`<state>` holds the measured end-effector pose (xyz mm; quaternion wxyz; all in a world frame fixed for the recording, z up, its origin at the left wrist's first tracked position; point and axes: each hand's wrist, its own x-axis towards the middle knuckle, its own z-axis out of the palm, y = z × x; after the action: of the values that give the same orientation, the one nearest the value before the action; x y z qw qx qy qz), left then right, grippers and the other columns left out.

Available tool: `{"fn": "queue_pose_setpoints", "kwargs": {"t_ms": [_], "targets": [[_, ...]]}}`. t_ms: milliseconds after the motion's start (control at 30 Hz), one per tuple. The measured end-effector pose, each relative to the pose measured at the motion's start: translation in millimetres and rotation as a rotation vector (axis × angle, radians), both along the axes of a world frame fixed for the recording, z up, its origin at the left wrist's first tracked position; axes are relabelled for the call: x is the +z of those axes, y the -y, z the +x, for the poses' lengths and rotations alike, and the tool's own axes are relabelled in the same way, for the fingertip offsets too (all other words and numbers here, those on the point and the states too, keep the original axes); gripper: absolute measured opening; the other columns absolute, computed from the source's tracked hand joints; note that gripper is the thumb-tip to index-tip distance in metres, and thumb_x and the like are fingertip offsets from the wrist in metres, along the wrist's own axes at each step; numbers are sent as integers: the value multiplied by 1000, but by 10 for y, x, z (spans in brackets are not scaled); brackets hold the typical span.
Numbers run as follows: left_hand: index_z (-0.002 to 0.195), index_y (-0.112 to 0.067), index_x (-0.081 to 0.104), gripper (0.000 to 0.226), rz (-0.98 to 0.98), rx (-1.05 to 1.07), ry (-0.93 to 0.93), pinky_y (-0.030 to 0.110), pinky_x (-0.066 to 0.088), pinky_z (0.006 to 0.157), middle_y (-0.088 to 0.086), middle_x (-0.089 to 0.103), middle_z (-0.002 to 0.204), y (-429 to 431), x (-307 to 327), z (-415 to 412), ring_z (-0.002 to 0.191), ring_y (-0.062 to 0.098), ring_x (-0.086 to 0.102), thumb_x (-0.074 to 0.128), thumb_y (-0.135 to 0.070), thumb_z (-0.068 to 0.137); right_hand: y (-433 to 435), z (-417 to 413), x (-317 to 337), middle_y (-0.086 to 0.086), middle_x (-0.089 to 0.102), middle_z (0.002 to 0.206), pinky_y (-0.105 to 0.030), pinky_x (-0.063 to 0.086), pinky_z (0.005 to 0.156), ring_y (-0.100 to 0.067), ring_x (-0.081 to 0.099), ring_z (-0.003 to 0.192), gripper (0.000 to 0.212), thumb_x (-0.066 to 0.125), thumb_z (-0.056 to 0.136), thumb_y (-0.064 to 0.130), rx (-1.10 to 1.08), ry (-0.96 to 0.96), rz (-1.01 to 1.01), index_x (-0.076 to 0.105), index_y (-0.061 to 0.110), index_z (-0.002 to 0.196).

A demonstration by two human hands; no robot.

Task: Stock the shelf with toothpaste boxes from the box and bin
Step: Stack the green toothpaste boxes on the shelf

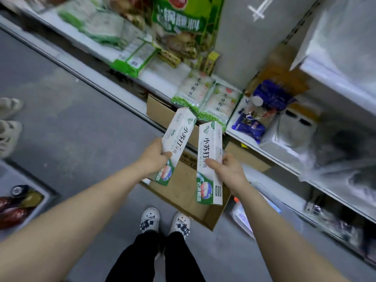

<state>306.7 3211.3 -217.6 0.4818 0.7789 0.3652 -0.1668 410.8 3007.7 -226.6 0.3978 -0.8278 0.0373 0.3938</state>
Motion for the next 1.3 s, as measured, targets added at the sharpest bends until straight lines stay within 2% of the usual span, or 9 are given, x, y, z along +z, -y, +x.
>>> {"fn": "queue_pose_setpoints", "kwargs": {"t_ms": [200,300,400,533,633,767,933,1100,1300], "targets": [[126,-10,46,34,9,-69,94,33,46,88,10,56,124,102,920,67,107,26,58,54,-23,96,168,-132,997,-10,73,96,-42,60,73,-25,72,75,47,73,71,34,24,-8,132,52,15,109],[113,-13,48,22,19,-117,153,30,46,75,9,59,113,184,1363,91,93,24,61,54,-24,95,255,-244,1361,-11,70,102,-46,59,78,-28,72,85,48,77,76,29,-55,33,179,46,16,111],[118,-11,49,30,60,-167,198,29,44,68,4,60,107,258,1735,101,85,20,60,56,-27,93,339,-338,1693,-6,70,107,-38,59,76,-23,72,89,64,83,73,44,-99,51,237,45,20,120],[114,-13,44,24,9,-245,276,32,50,67,2,62,102,392,2197,105,81,21,64,53,-25,95,539,-458,2148,-7,72,97,-31,55,71,-22,68,79,40,70,83,51,-180,34,295,59,25,111],[107,-17,42,17,-9,-307,328,31,52,61,-3,60,90,513,2481,110,72,16,63,53,-22,96,707,-528,2383,-13,71,95,-32,58,69,-26,68,78,41,69,86,47,-297,-6,384,63,16,112],[112,-15,45,25,65,-382,395,35,50,68,-2,58,98,693,2812,179,82,19,64,55,-29,93,923,-597,2743,-13,74,89,-33,59,65,-27,69,76,45,75,81,37,-398,28,458,61,10,115],[115,-14,46,29,104,-466,491,36,51,72,0,58,106,901,3287,283,83,19,64,56,-29,92,1194,-574,3178,-3,68,67,-31,57,59,-20,67,60,39,55,95,50,-520,154,514,64,12,102],[112,-14,47,33,149,-538,549,31,48,58,3,64,102,1121,3696,376,74,17,65,57,-34,88,1565,-542,3499,-11,71,105,-43,55,83,-30,68,96,48,52,96,51,-632,213,597,56,18,129],[115,-16,45,29,160,-573,609,24,47,54,-4,62,97,1717,4088,507,73,11,66,56,-31,93,2060,-424,3852,-10,74,108,-35,56,71,-26,72,92,72,70,74,63,-560,358,537,56,16,127]]}}
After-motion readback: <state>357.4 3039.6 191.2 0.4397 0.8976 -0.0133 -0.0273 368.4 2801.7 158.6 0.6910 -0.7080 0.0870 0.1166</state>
